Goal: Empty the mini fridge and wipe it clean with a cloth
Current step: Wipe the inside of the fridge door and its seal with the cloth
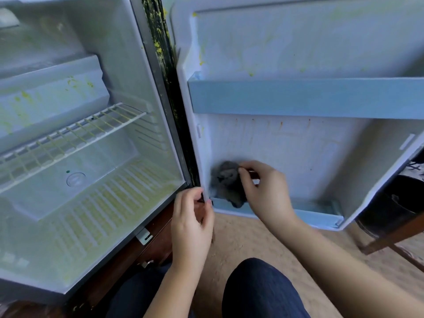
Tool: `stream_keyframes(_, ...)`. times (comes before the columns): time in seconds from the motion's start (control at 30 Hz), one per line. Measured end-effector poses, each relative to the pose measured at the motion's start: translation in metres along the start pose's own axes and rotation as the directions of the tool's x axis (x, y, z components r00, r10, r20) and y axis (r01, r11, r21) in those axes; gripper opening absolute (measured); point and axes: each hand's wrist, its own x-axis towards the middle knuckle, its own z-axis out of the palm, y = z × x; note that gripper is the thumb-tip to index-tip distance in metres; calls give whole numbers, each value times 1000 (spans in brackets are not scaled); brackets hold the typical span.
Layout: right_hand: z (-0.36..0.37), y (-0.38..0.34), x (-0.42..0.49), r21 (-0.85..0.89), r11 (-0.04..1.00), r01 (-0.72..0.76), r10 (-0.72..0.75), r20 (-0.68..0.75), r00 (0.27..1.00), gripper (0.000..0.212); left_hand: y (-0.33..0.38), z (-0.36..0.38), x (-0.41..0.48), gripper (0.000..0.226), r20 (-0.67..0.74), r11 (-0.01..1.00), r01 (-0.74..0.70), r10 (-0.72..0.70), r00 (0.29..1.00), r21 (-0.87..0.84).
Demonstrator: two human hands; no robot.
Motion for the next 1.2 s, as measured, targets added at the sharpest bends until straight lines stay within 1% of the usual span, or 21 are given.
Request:
stream_keyframes(0.07,30,-7,-13,72,995,72,-73,10,997,18,4,-5,18,31,-58,989,116,-121,991,-87)
stream_keyframes(0.13,53,0,-26,28,993,111,-113,71,991,16,9,-14,38,38,-18,962,204,-211,977,-183)
stream_keyframes(0.17,59,6,-32,-38,990,133,-128,110,986,13,11,-19,48,39,4,957,213,-217,976,-196)
stream_keyframes(0.23,65,15,-39,-209,956,207,-168,192,967,16,19,-32,70,37,9,972,157,-158,987,-177)
stream_keyframes(0.27,65,17,-39,-253,941,226,-170,224,960,20,24,-38,82,37,-2,978,116,-119,993,-173)
stream_keyframes(0.33,63,15,-32,-254,948,191,-120,270,955,27,38,-51,105,39,-27,983,39,-45,999,-179)
stream_keyframes(0.4,57,7,-22,-141,982,123,-88,232,969,26,55,-65,126,45,-31,982,-80,76,997,-169)
stream_keyframes(0.47,46,-10,-7,12,998,67,-67,98,993,22,68,-79,144,50,0,960,-263,264,964,-92)
stream_keyframes(0.53,35,-36,8,158,981,109,-94,-100,991,22,74,-87,158,47,67,898,-439,436,897,41)
stream_keyframes(0.6,30,-64,17,266,944,194,-134,-230,964,27,74,-90,167,36,130,843,-521,506,853,135)
stream_keyframes(0.67,32,-77,15,319,911,262,-187,-249,950,35,74,-93,172,29,157,829,-527,505,849,185)
stream_keyframes(0.7,37,-76,10,304,908,287,-218,-240,946,39,75,-95,175,28,161,820,-532,508,846,212)
stream_keyframes(0.77,51,-57,-3,172,928,330,-293,-208,933,40,76,-101,181,26,171,789,-554,527,833,266)
stream_keyframes(0.8,58,-44,-9,94,942,322,-304,-171,937,38,78,-103,186,26,181,775,-565,535,825,283)
stream_keyframes(0.87,64,-22,-21,16,979,204,-203,-31,979,35,82,-105,194,25,208,757,-581,542,814,300)
stream_keyframes(0.93,61,-15,-27,48,996,71,-74,76,994,35,84,-107,198,25,240,749,-585,534,811,309)
stream_keyframes(0.97,57,-17,-26,95,995,40,-48,85,995,35,86,-107,198,25,255,750,-583,526,812,313)
stream_keyframes(1.0,52,-24,-20,156,987,44,-53,49,997,33,87,-106,199,25,266,752,-579,515,815,315)
stream_keyframes(1.1,36,-63,8,275,943,189,-154,-142,978,29,92,-104,198,24,279,768,-553,481,831,323)
stream_keyframes(1.17,29,-82,22,311,925,218,-161,-198,967,23,95,-101,195,24,277,770,-535,461,843,347)
stream_keyframes(1.2,30,-83,23,295,929,225,-167,-209,964,23,97,-99,194,23,276,768,-531,456,846,359)
